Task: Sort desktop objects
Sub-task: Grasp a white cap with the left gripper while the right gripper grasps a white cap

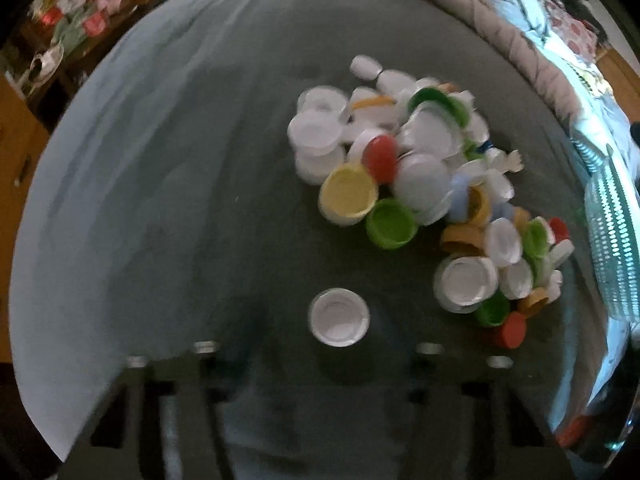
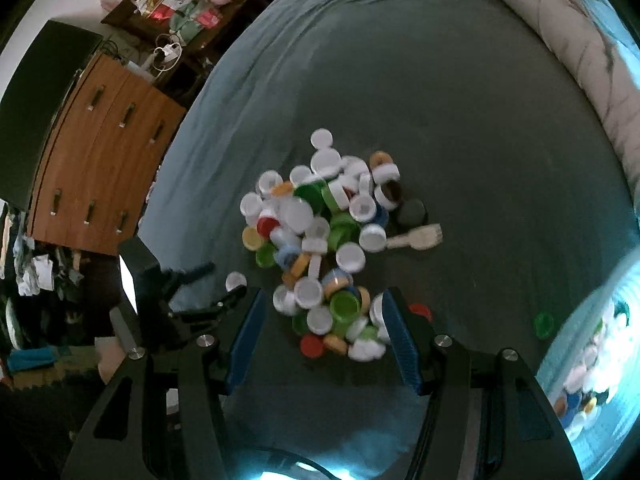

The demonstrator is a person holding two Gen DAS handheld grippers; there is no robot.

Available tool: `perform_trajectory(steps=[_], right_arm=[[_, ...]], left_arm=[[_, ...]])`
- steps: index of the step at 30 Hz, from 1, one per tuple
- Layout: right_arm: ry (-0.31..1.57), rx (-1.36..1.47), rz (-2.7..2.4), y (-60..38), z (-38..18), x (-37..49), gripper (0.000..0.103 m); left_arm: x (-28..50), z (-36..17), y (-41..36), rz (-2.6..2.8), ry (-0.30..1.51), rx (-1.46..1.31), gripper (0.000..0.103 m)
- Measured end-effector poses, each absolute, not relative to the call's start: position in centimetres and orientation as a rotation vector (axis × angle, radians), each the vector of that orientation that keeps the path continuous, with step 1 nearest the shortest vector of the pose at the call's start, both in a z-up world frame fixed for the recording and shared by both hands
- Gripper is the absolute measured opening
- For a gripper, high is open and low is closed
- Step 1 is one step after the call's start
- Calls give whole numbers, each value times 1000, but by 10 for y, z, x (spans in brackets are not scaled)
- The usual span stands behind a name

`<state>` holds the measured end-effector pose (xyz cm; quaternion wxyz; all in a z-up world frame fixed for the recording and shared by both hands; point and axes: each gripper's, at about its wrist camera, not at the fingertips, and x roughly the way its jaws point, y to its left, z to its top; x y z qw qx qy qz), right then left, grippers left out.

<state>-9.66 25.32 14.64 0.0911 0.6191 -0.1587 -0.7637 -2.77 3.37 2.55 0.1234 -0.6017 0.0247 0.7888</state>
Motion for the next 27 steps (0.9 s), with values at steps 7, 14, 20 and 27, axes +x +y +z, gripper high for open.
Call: perform_trajectory(steps=[7, 14, 20, 27], right_arm=[[-418, 1753, -2329, 238, 137, -133, 55], [-323, 1698, -2376, 219, 99, -201, 55], [-229, 1737, -2366, 198, 63, -250, 53], [-117, 1875, -2298, 183, 13, -277, 53]], left_arm=[[-31, 37, 26, 2301, 30, -1721, 31], [-38, 65, 4, 2375, -102, -1715, 31], [-44, 67, -12, 2384, -140, -1737, 31], [-51, 73, -27, 2410, -158, -1719, 31]])
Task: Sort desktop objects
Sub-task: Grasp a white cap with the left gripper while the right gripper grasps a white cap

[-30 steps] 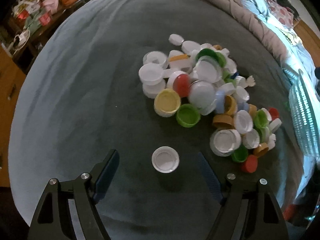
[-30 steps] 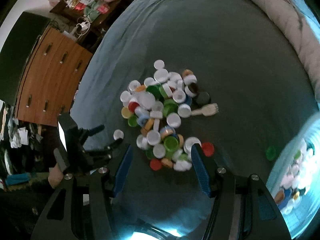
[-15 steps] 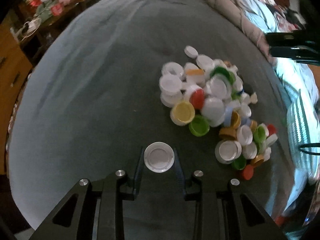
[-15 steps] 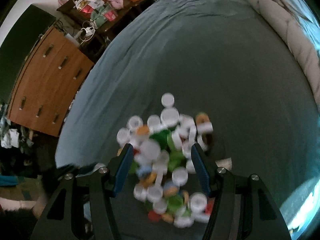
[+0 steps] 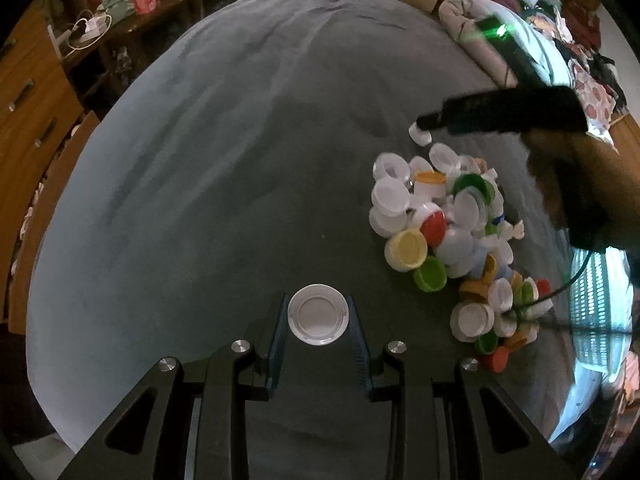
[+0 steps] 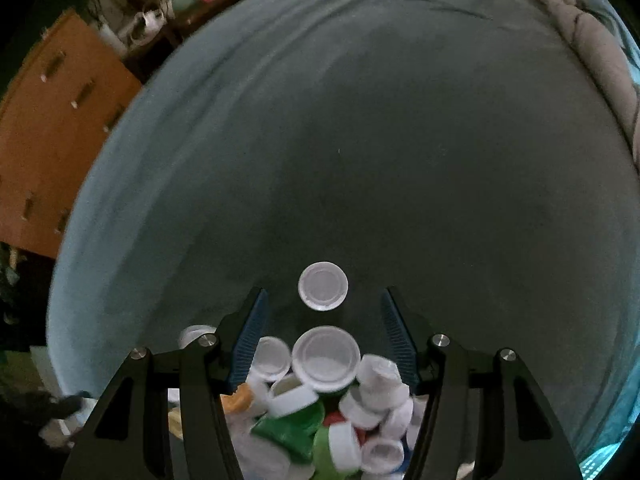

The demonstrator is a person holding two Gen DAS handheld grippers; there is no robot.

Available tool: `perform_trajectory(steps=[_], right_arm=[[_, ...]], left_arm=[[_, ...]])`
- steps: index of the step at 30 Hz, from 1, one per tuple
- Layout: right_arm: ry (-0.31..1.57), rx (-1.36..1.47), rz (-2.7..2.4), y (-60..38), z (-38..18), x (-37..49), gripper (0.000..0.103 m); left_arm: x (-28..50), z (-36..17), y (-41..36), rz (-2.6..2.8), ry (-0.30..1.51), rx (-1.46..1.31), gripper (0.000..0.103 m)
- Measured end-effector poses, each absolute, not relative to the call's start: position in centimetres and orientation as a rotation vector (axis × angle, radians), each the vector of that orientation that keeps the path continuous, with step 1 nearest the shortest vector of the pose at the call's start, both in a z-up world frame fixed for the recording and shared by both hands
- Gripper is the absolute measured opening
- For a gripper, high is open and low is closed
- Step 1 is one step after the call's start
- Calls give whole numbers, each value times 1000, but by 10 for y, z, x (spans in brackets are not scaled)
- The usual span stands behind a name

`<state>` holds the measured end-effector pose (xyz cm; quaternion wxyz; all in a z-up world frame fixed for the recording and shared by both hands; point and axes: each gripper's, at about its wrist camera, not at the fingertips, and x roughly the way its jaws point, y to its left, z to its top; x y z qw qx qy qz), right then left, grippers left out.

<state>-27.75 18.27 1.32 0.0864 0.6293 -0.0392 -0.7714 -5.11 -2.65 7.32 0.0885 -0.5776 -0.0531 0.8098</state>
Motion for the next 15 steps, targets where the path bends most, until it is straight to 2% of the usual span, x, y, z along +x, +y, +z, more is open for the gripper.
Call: perform_trajectory(steps=[2, 4, 9, 15], right_arm=[[-86, 1888, -2288, 179, 3, -278, 49], [-65, 1908, -2264, 176, -5, -278, 25], [-96, 1853, -2308, 180, 15, -268, 24], [-202, 1620, -2427, 193, 136, -211, 24]], left_arm=[[-55, 75, -28, 2415, -159, -1713, 31], [-59, 78, -27, 2421, -163, -1706, 31], [-66, 92, -22, 2435, -146, -1684, 31], [-80, 135, -21, 2510, -124, -1661, 31]])
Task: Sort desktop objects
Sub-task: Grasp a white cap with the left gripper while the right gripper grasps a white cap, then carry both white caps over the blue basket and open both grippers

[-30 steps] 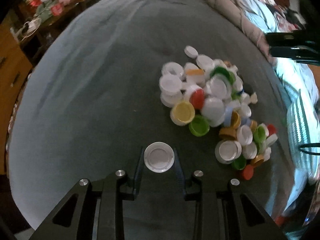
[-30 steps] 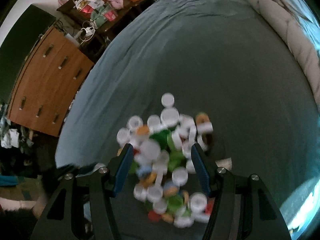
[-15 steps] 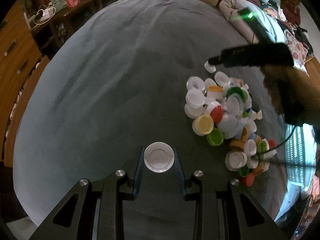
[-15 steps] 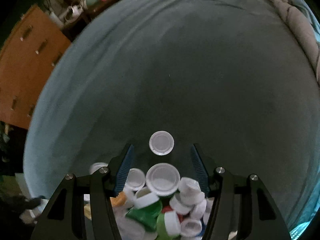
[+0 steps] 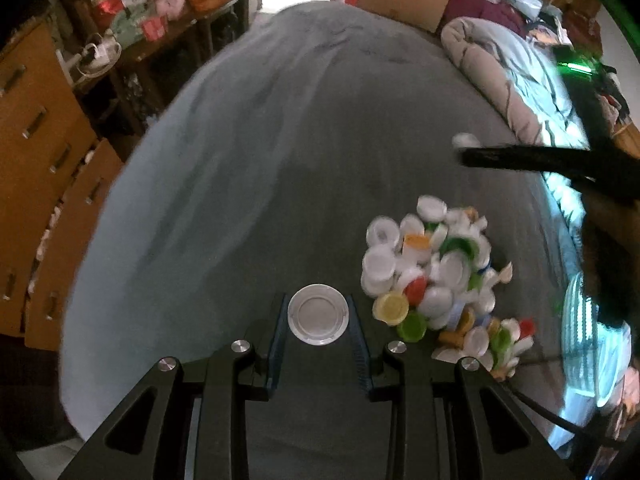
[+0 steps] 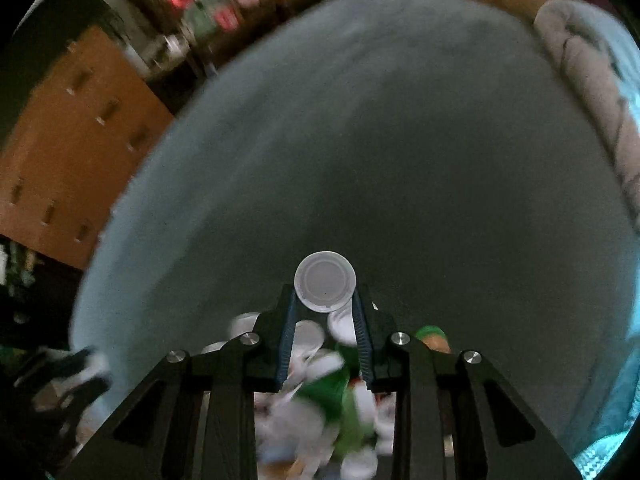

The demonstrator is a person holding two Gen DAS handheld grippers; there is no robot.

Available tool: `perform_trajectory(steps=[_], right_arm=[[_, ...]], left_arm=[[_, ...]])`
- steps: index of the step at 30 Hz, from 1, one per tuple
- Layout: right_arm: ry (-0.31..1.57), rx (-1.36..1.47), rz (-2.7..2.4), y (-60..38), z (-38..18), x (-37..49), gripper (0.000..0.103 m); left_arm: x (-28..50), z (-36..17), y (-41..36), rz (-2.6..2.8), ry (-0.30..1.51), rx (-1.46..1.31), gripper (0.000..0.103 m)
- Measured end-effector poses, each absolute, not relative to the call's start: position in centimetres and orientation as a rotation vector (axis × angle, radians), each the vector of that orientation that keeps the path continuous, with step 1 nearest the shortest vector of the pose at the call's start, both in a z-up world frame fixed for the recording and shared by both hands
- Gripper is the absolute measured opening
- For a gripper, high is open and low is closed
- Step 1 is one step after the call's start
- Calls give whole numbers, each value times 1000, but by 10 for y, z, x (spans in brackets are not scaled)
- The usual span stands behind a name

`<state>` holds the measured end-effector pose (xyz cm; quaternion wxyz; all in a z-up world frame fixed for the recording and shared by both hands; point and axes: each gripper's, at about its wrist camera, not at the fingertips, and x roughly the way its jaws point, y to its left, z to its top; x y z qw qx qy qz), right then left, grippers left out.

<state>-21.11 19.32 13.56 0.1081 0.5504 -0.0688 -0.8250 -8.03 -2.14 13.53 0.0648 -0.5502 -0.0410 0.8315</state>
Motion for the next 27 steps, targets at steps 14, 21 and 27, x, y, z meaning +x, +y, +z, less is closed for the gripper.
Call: perform_trajectory(steps=[14, 21, 27], right_arm=[[-253, 1387, -2552, 269, 301, -82, 24], [-322, 1342, -2638, 305, 325, -43, 24], [-406, 1316, -2728, 347, 340, -4, 24]], left_arm=[[-102, 263, 44, 2560, -40, -1514, 31], [-97, 314, 117, 2504, 74, -1390, 31], [-88, 342, 183, 2422, 167, -1326, 31]])
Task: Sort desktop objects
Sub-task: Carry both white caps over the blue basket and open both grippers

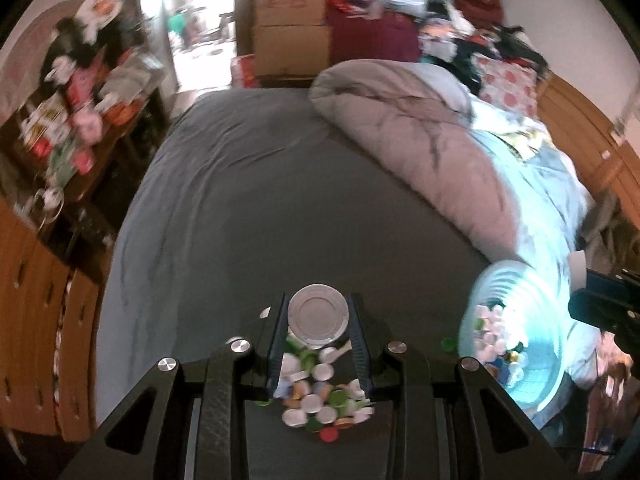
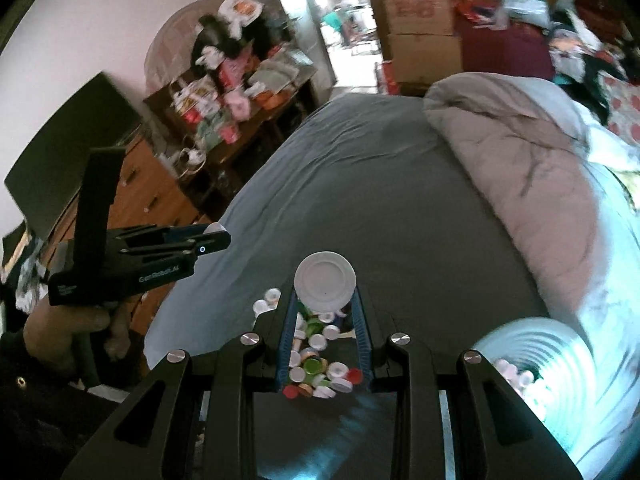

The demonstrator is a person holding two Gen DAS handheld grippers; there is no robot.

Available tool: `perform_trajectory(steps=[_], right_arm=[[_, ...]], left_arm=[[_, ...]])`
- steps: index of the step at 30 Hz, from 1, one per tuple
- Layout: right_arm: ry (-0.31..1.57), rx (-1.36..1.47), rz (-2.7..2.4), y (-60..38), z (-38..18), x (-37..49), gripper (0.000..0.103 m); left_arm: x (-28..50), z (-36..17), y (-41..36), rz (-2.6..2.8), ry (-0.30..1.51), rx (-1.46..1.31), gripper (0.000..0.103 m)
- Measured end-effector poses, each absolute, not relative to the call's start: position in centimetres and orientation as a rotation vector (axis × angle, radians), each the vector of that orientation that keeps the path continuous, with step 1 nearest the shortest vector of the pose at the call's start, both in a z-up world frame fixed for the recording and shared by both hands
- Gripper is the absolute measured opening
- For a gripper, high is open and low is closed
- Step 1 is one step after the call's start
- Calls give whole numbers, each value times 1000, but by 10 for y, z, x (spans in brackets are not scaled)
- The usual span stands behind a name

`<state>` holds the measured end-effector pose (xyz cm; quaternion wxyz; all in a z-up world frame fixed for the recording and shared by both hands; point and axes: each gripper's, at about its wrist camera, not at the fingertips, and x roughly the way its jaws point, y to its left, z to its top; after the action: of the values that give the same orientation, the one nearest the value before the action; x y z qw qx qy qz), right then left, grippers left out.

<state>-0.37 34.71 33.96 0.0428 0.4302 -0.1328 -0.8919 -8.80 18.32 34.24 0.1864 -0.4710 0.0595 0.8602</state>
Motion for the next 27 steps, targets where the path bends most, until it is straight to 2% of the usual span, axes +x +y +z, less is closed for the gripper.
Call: perform_trajectory(steps=[11, 21, 27], right_arm=[[-563, 1332, -2851, 435, 344, 61, 24], [-798, 1375, -2821, 506, 325, 108, 24], [-893, 1396, -2812, 537, 310, 134, 24]], left_arm=[[-55, 365, 318, 2253, 328, -1239, 31], [-21, 343, 436, 2035, 496, -1290, 31], [-2, 326, 481, 1934, 542, -1331, 31]])
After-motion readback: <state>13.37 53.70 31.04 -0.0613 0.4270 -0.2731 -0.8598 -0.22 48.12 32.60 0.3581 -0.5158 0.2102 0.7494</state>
